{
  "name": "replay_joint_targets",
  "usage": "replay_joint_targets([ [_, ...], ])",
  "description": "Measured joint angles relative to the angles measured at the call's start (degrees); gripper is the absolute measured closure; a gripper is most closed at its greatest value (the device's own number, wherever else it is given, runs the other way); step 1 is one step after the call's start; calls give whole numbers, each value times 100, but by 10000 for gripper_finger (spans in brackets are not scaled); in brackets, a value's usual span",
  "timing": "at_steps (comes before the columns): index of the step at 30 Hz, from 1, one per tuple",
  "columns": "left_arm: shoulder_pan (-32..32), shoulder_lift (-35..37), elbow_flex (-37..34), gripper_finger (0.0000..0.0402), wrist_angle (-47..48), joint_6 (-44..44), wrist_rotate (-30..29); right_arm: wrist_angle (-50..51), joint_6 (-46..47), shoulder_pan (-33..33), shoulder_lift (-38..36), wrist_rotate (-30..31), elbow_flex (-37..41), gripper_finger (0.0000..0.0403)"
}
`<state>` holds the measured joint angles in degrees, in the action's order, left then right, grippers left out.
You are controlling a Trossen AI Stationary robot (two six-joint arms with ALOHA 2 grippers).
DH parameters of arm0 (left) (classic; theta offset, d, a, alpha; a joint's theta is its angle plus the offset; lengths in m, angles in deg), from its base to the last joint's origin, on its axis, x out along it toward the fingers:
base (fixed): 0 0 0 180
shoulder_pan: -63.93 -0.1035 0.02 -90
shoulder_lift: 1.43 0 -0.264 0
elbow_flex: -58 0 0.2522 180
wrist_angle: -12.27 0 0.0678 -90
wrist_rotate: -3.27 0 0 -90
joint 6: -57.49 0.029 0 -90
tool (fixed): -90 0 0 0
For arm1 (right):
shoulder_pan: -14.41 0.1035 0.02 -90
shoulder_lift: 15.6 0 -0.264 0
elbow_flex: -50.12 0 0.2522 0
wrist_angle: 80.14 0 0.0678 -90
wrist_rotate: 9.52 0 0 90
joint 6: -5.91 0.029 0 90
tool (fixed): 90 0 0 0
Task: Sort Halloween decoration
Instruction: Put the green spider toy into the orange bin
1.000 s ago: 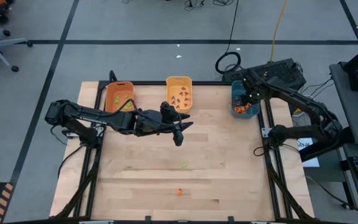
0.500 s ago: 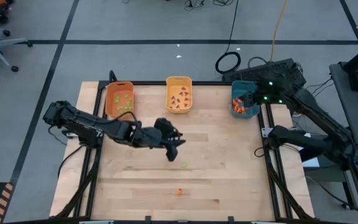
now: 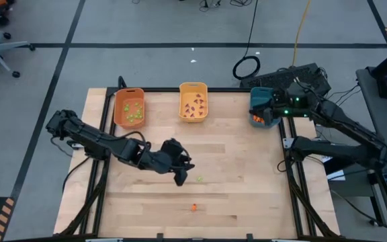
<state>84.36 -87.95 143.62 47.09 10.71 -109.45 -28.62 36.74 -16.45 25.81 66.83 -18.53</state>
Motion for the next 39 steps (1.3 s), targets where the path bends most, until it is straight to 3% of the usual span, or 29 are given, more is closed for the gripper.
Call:
replay_joint_targets([
  [8,277,-2,-2,247,851,-850,398,-26,12,720,201,2,0,225],
  [15,678,-4,-2,247,1183,-1414,211,-26,20,1220,334,60,0,225],
  [23,886,-110,-4,241,1226,-1569,93,68,-11,1654,509,643,0,225],
  [33,557,-1184,-7,222,781,650,-122,24,-4,2023,927,660,0,225],
  [39,272,-1904,-7,228,-257,1426,710,141,144,2249,1040,646,0,225],
])
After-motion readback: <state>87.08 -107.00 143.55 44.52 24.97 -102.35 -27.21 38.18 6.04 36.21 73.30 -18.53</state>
